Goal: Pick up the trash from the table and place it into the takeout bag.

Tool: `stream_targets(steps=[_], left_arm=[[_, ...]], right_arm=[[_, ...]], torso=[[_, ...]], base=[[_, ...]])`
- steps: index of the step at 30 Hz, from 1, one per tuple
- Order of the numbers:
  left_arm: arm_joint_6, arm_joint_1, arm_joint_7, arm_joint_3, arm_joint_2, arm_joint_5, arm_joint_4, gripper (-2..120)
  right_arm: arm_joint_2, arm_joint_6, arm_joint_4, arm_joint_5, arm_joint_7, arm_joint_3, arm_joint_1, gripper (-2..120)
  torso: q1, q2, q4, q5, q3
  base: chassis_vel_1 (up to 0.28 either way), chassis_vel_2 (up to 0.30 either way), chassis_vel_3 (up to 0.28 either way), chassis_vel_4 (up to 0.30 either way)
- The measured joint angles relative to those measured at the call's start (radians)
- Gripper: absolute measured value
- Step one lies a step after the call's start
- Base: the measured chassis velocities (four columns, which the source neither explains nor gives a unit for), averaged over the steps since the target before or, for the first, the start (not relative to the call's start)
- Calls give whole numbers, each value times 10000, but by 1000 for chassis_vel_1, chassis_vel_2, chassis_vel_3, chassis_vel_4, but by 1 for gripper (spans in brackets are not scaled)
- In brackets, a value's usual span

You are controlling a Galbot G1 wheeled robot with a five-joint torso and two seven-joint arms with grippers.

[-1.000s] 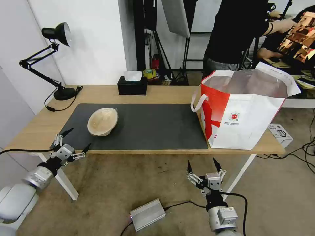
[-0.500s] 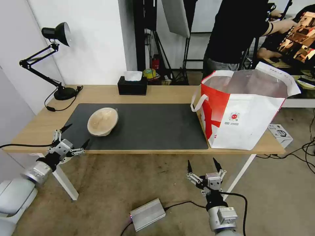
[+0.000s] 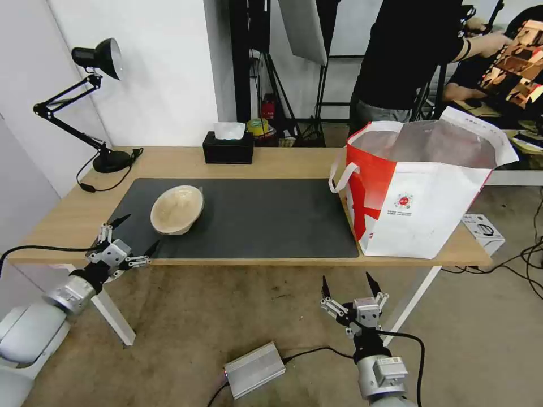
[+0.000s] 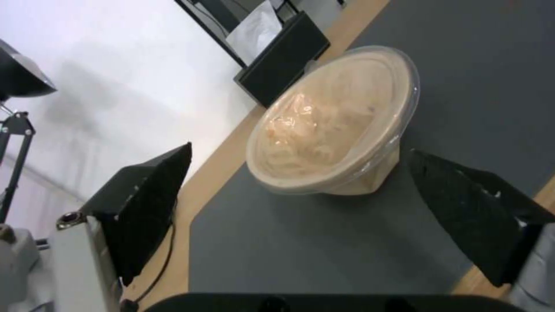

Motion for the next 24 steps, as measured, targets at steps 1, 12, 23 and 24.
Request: stream_targets(steps=[1, 12, 23, 24], left_arm=[[0, 0, 0, 0, 0, 0, 0, 100], [4, -387, 3, 285, 128, 3, 282, 100], [5, -983, 17, 729, 214, -13, 690, 100], [5, -1035, 21, 773, 215, -13, 721, 100]], right_arm=[[0, 0, 0, 0, 0, 0, 0, 100], [20, 0, 1, -14, -2, 3, -17, 100], [50, 0, -12, -17, -3, 57, -1, 100], [59, 0, -21, -16, -3, 58, 2, 100]], torso=[[0, 0, 0, 0, 0], [0, 0, 0, 0, 0], [0, 0, 0, 0, -1], [0, 0, 0, 0, 0]], base=[[0, 0, 0, 0], [0, 0, 0, 0], [0, 0, 0, 0], [0, 0, 0, 0]])
